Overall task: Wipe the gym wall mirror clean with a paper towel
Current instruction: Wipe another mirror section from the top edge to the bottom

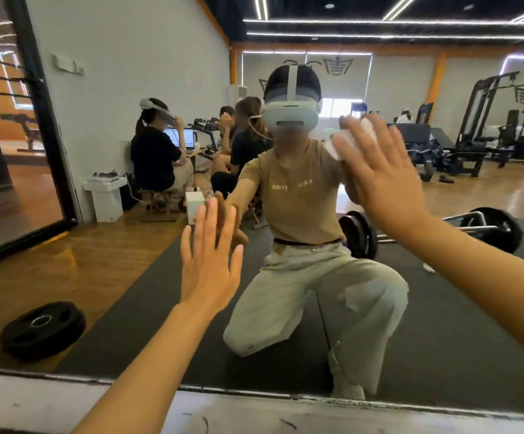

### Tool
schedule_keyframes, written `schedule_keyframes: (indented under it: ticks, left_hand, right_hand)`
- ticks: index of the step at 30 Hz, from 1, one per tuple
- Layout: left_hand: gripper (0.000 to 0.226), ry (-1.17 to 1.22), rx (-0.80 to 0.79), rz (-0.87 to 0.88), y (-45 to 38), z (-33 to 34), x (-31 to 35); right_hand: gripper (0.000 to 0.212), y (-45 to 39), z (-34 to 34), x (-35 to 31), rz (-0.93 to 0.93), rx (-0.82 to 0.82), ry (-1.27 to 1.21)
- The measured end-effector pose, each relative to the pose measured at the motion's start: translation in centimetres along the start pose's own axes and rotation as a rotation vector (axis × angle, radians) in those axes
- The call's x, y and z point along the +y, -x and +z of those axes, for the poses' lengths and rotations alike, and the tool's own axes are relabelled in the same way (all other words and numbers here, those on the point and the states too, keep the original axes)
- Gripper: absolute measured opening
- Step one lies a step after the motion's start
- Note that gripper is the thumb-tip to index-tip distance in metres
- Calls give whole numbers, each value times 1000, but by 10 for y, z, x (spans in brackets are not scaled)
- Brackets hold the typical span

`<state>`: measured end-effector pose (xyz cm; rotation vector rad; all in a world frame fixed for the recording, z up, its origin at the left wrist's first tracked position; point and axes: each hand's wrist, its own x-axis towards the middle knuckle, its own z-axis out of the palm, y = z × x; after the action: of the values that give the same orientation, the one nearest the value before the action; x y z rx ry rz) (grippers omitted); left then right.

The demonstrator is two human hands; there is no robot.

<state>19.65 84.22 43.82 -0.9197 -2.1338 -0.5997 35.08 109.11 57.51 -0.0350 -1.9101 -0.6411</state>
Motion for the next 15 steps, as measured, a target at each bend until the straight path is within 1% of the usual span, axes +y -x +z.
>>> schedule_keyframes:
  ticks: [2,3,5,8,11,13,15]
  left_hand:
    - [71,-36,-11,183,11,11,15]
    - [71,-36,-7,213,13,17,24]
    - [69,-1,-7,177,16,27,40]
    - [67,24,-16,103,19,42,53]
    - [65,-15,36,112,17,57,48]
    - [63,-38,64,133,14,63,42]
    - [61,-47,77,134,14,65,41]
  right_hand:
    - [49,-7,-1,10,222,47,-115]
    - [48,-4,0,7,286,73,-184]
    - [48,16,10,-13,312,101,-248]
    - [53,63,27,-47,221,22,-261]
    - [60,117,35,-63,69,-107,-248]
    - [73,150,37,-68,-77,-203,-227]
    - [93,175,39,-67,-223,-282,-157]
